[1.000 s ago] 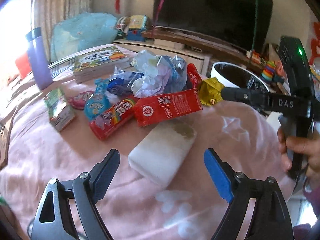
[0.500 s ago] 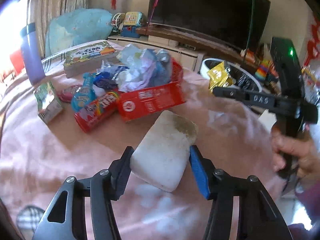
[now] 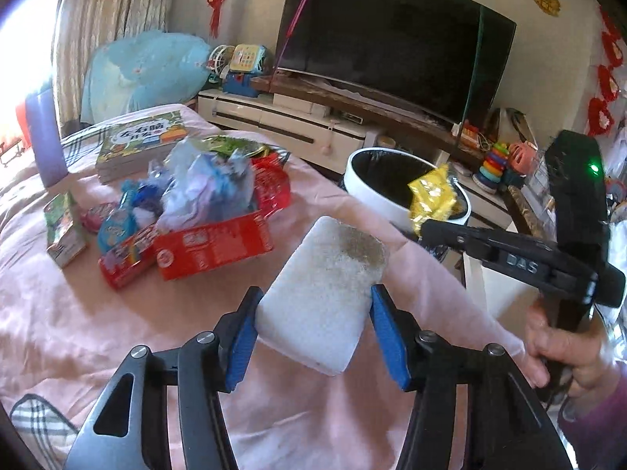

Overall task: Collect trash
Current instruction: 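Move both tools over the bin and release the foam block and yellow wrapper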

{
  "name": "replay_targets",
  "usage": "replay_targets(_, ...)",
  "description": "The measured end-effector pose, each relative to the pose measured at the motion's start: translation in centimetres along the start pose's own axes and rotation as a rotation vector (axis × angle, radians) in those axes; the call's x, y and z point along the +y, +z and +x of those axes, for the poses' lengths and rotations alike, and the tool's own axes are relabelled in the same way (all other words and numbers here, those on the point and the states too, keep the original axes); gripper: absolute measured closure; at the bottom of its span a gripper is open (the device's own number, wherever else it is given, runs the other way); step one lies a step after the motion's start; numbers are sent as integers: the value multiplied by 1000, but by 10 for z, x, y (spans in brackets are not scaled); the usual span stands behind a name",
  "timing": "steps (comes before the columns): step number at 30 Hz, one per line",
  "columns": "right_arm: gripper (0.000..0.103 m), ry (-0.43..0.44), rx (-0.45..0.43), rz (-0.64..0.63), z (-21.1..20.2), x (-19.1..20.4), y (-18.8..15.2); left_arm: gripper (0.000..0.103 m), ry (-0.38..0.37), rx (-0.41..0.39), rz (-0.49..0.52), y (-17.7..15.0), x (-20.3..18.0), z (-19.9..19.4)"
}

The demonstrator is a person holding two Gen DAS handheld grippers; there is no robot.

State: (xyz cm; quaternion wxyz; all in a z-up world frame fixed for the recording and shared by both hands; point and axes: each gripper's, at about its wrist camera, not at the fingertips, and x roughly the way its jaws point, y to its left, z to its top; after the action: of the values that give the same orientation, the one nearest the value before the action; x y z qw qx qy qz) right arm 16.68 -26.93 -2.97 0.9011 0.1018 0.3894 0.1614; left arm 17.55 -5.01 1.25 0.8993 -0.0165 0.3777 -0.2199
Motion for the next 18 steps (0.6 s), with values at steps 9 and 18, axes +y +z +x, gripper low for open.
replay_targets(9, 102, -43, -22, 26, -21, -33, 3, 49, 22, 9, -10, 23, -23, 27)
replay_targets(18, 102, -54, -29, 50, -25, -59, 9, 49, 29, 0, 14, 48, -39, 57)
